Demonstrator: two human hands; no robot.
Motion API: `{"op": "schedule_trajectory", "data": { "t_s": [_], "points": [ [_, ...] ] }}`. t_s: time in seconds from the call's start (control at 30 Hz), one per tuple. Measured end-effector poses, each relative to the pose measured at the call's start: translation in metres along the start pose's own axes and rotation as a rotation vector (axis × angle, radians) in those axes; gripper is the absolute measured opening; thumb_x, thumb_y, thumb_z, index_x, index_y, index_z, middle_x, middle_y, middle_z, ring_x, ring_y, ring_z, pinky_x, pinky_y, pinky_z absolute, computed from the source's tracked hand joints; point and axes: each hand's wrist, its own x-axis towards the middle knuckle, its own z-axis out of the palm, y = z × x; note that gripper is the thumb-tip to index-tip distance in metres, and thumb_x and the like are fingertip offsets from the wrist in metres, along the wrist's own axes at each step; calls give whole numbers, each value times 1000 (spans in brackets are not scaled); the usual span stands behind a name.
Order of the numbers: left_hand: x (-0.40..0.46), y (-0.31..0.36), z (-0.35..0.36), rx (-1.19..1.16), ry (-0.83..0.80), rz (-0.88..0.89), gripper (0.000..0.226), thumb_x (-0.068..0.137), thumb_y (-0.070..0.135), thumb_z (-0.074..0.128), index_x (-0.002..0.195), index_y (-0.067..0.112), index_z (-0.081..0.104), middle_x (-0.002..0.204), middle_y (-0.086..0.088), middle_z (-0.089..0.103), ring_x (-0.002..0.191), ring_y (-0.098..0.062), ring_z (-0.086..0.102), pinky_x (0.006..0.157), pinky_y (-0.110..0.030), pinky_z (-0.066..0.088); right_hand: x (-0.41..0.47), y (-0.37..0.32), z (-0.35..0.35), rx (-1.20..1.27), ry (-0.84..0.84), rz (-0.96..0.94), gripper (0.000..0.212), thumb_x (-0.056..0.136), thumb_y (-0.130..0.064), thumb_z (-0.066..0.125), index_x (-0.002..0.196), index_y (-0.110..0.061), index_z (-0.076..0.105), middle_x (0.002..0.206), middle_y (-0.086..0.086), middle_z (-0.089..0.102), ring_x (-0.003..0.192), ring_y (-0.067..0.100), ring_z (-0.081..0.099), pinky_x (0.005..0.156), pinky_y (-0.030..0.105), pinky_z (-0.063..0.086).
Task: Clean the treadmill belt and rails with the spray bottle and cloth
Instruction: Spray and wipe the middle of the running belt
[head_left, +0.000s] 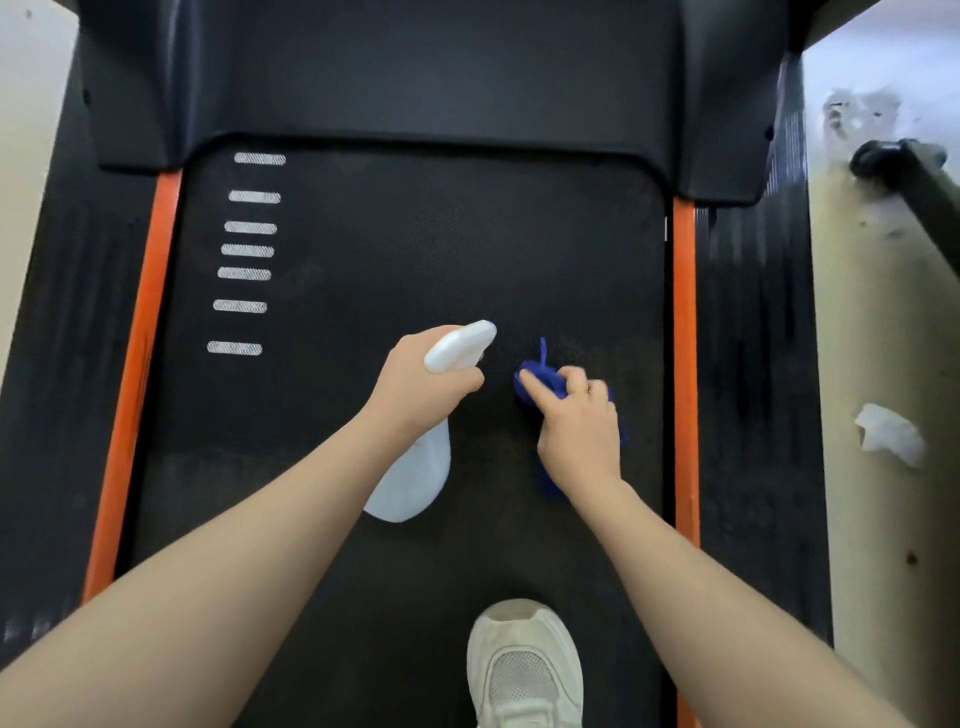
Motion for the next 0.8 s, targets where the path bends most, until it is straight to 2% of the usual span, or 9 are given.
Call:
{"op": "schedule_trajectory", "data": {
  "t_s": [0.07,0.1,0.23,0.3,0.43,0.5,0.57,0.67,0.8],
  "points": [
    [1,4,3,-23,10,7,36,73,10,64,108,16,68,93,6,64,91,-14,59,75,-24,43,-1,22,-5,-106,8,-175,59,56,0,66,110,-25,68,97,15,61,67,33,53,53,34,42],
    [2,5,5,-24,9,11,34,74,9,64,108,17,67,92,6,64,91,-15,59,76,-25,43,6,34,-9,-123,14,-169,57,58,-3,63,109,-27,68,96,15,61,66,34,53,53,33,41],
    [3,5,13,7,-4,22,28,77,4,61,101,17,66,93,-2,64,93,-22,59,79,-35,47,41,57,-18,-141,99,106,59,65,8,64,115,-24,67,107,19,60,79,39,53,63,35,32],
    [4,6,16,27,-8,12,32,78,5,62,107,18,66,97,-3,64,96,-23,59,84,-39,49,32,47,-14,-129,126,124,60,65,8,63,116,-23,66,108,20,59,82,40,54,65,38,37],
    [11,6,18,60,8,-4,38,78,8,63,115,17,64,97,4,62,101,-22,59,86,-41,49,-9,45,-3,-186,105,-109,57,60,1,65,112,-23,68,103,15,63,76,35,57,64,38,45],
    [14,4,20,70,23,2,32,78,9,63,109,14,64,91,5,60,95,-22,58,80,-38,49,1,58,-10,-235,124,-178,51,66,-6,54,110,-27,68,102,12,64,75,33,56,64,36,42],
    [16,3,23,102,21,20,24,79,8,62,101,15,62,84,7,57,85,-19,55,70,-32,44,29,71,-19,-239,171,-73,52,67,-3,52,111,-27,68,104,13,63,79,34,56,68,38,40],
    [17,5,28,164,-7,40,30,80,9,62,109,17,62,86,7,57,84,-16,53,68,-28,40,63,79,-30,-201,135,116,55,73,4,55,120,-23,63,116,17,58,94,39,52,80,44,36],
    [17,7,29,174,-14,24,35,81,10,63,115,17,62,94,3,60,90,-19,56,73,-31,44,22,73,-14,-196,231,43,54,69,-1,44,114,-20,68,99,15,64,74,35,57,63,37,44]
  ]
}}
